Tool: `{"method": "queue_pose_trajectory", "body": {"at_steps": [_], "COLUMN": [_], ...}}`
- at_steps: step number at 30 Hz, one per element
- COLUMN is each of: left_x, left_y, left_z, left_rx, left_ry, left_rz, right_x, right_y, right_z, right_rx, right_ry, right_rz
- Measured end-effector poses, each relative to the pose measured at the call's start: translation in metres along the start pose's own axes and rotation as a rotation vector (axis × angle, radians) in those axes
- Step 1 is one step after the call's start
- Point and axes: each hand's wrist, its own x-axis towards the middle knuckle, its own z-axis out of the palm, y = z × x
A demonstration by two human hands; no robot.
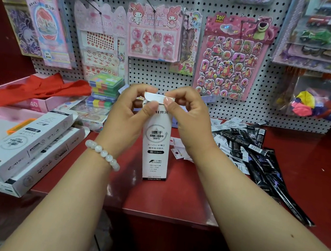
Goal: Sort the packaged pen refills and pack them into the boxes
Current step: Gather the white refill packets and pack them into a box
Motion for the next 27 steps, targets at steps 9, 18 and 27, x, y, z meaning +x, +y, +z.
{"method": "queue_pose_trajectory", "body": {"at_steps": [9,18,27], "left_x": [0.003,0.001,-0.027], "left_y": [0.000,-0.004,-0.040], "left_z": [-0.007,-0.011,0.000], "left_rx": [-0.152,-0.089,-0.088], "left_ry": [-0.054,-0.098,-0.184], "left_rz": [-0.008,0.033,-0.266], "right_x": [0.002,-0.006,-0.024], "right_y": [0.003,0.013,0.041], "right_z": [-0.007,-0.010,-0.015], "right_rx": [-0.039,-0.062,0.010], "right_ry": [-0.096,-0.135,-0.272], "right_rz": [-0.094,-0.142,0.160]}}
